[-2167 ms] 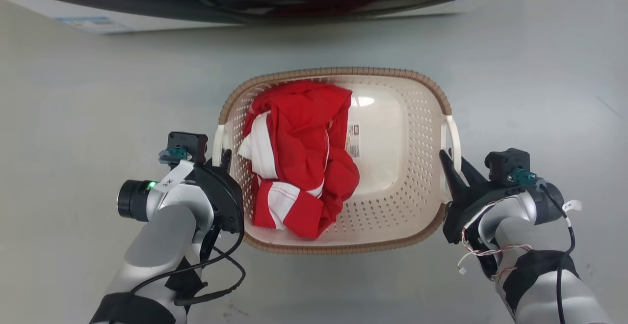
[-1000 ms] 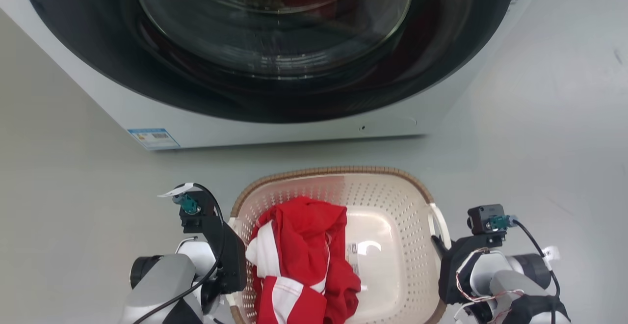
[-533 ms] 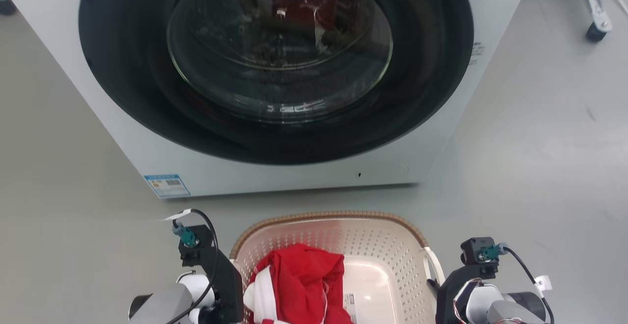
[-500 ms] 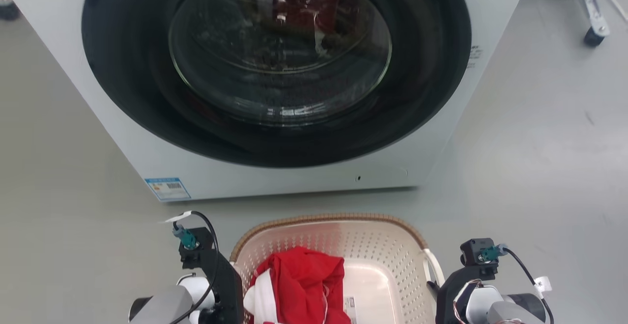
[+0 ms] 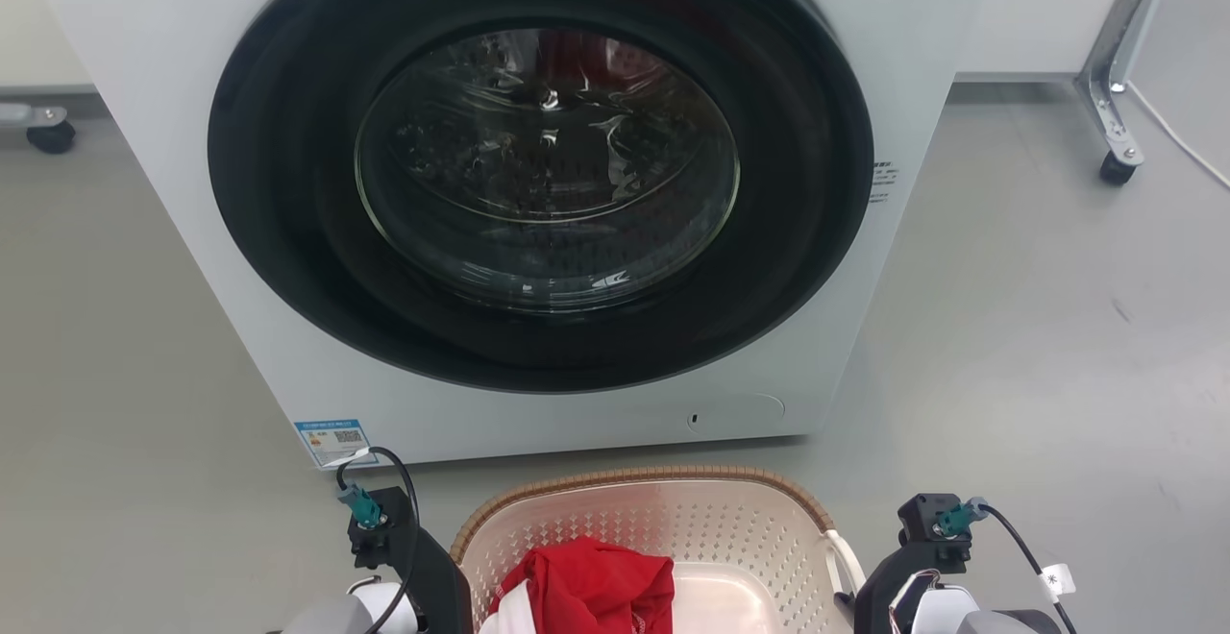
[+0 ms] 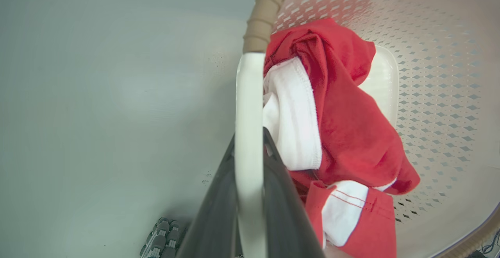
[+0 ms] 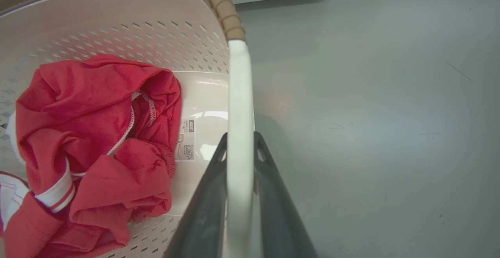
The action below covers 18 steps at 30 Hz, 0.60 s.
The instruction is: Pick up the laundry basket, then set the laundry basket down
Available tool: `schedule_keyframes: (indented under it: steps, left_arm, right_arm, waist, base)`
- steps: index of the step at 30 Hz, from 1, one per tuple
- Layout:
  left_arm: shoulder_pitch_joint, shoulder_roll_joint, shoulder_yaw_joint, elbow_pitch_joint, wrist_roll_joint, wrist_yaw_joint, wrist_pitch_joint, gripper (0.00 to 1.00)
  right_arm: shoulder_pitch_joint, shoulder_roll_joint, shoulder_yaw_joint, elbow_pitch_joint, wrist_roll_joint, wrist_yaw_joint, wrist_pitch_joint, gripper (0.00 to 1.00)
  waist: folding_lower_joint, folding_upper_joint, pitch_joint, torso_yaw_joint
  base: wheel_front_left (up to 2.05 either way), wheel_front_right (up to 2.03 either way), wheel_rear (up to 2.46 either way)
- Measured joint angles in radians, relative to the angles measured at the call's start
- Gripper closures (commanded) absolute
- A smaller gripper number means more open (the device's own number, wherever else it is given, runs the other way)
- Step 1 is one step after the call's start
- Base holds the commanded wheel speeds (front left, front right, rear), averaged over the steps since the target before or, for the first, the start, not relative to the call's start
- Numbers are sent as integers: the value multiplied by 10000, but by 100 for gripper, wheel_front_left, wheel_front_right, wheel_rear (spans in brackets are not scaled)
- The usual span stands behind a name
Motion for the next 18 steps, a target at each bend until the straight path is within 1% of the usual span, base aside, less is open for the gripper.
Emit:
schedule_keyframes:
  steps: [6,18]
  left_arm:
    - [58,0,-56,25,-92,4,146,100]
    - [240,4,-194,33,-265,84,349,100]
  right_arm:
    - [20,0,40,33,184,0,265,100]
    - [179,-6,165,48,552,0,598,100]
  waist:
    - [0,0,-240,-77]
    - [1,2,-374,-156]
  base:
    - [0,0,0]
    - [0,0,0]
